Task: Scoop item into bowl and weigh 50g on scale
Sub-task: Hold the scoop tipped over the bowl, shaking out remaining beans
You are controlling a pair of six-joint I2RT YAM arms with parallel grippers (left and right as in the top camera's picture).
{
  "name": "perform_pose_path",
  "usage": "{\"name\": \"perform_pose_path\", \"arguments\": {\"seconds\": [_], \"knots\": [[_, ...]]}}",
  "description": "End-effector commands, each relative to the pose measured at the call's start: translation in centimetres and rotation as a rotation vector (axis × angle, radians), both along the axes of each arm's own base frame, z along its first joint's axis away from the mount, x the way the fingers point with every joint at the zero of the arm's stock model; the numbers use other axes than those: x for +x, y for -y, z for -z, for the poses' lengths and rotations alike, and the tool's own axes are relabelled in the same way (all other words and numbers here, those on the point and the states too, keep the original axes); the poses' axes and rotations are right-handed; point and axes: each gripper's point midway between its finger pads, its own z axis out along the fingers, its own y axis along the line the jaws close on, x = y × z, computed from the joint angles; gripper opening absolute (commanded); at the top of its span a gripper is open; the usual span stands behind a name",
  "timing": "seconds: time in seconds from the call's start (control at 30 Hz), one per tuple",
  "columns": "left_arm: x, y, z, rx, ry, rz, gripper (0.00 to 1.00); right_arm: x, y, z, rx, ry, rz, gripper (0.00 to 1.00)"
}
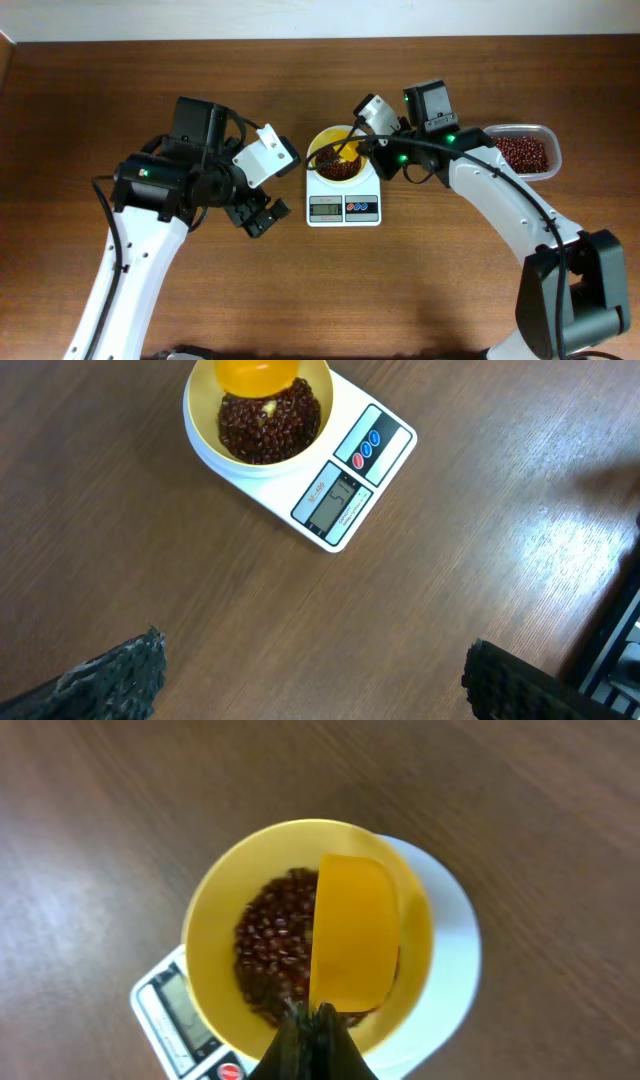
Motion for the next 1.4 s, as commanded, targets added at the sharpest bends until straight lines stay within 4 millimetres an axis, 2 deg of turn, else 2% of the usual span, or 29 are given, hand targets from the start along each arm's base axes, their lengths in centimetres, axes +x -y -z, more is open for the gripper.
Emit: {"name": "perform_pose_path", "arguments": {"seconds": [0.0, 0.13, 0.23, 0.67, 0.8, 0.87, 1.23, 1.37], "knots": [[-0.1, 0.0, -0.1, 0.002, 0.006, 0.008, 0.99, 0.8, 0.3, 0.1, -0.085, 0.076, -0.019, 0.04], [-0.1, 0.0, -0.1, 0.002, 0.006, 0.008, 0.99, 0.5, -1.0, 0.5, -0.177, 0.140, -0.061, 0.04], [-0.1, 0.0, -0.1, 0.002, 0.006, 0.008, 0.99, 0.6, -1.0, 0.8, -0.247, 0.166, -0.037, 0.04], [-0.1, 0.0, -0.1, 0.002, 0.006, 0.008, 0.99, 0.5, -1.3, 0.8, -0.251, 0.176, -0.059, 0.04], [-0.1, 0.0, -0.1, 0.002, 0.006, 0.008, 0.99, -0.3, -2.5, 2.2, -0.262, 0.149, -0.094, 0.04], [-0.1, 0.0, -0.1, 0.002, 0.006, 0.008, 0.99, -0.8, -3.4, 2.2, -0.260, 0.152, -0.114, 0.04], [-0.1, 0.0, -0.1, 0.002, 0.006, 0.008, 0.99, -1.2, -3.6, 2.1, -0.208, 0.103, -0.090, 0.04], [-0.1, 0.0, -0.1, 0.002, 0.007, 0.008, 0.99, -1.1, -3.2, 1.2, -0.087, 0.038, -0.069, 0.04]]}}
